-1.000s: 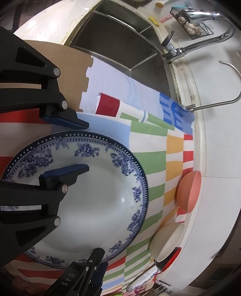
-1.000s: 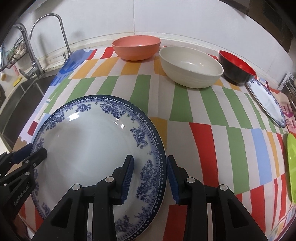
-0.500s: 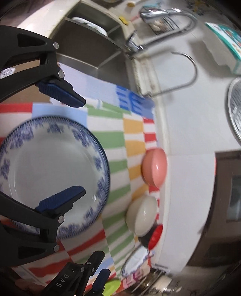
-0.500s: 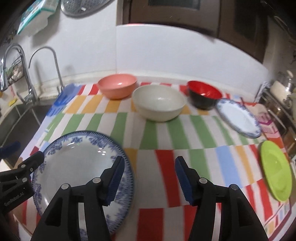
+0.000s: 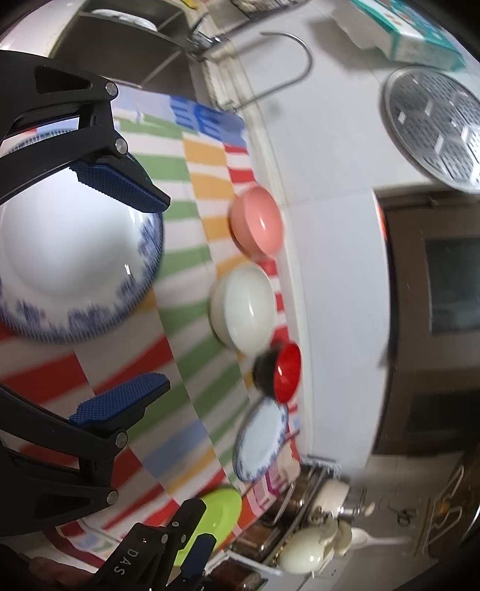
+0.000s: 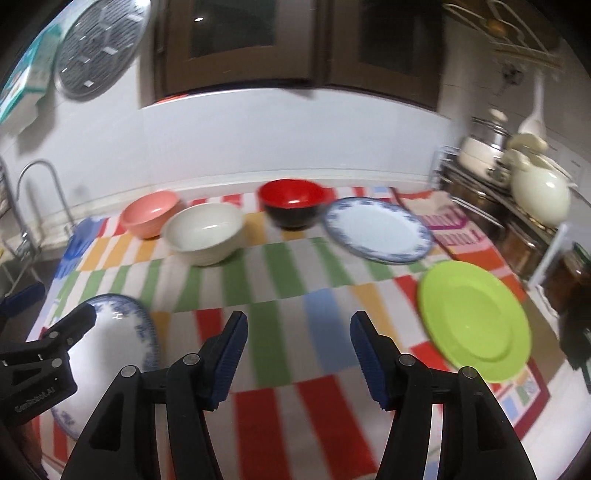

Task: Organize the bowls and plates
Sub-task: 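Lower the large plate onto the cloth by the sink and open both grippers, then move both grippers to the rim of the lime-green plate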

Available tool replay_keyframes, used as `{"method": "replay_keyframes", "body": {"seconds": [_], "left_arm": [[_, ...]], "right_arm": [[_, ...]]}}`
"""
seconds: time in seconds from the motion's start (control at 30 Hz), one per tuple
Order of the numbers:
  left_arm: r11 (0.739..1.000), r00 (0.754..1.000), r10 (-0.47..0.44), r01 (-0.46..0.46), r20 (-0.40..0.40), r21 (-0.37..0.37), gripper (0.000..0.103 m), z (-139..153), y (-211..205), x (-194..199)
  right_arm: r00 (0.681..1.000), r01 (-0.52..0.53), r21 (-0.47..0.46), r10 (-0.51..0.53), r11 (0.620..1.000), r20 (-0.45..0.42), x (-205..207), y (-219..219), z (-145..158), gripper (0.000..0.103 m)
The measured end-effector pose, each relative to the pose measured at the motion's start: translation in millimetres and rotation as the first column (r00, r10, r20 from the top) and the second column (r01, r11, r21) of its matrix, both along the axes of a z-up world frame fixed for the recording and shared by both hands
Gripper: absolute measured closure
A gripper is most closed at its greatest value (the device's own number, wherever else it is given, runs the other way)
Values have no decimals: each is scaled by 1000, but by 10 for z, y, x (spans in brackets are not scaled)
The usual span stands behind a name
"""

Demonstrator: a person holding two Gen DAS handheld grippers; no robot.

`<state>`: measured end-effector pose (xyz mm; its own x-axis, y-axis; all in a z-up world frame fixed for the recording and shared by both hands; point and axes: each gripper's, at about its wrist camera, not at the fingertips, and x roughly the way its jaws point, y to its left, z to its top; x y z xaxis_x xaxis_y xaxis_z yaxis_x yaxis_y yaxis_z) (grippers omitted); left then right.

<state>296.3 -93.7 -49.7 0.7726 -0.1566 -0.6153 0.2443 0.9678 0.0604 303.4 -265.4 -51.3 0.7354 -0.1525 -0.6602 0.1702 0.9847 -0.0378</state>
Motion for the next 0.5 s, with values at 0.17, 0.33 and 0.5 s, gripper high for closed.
{"method": "replay_keyframes", "body": {"seconds": [0.17,0.33,0.5], "left_arm": [[998,998,-60,60,33,-4,14,113,-386,-25],[993,992,-115,116,53,-19,14,215,-749,-37],[985,984,-167,169,60,-31,14,264,-1093,-6]], "right_arm": [[998,55,6,-55,998,24,-131,-401,111,44],[993,104,-10,-103,995,50,-244,-720,197,44],[984,163,-29,-161,986,78,-321,-1036,262,44]]}}
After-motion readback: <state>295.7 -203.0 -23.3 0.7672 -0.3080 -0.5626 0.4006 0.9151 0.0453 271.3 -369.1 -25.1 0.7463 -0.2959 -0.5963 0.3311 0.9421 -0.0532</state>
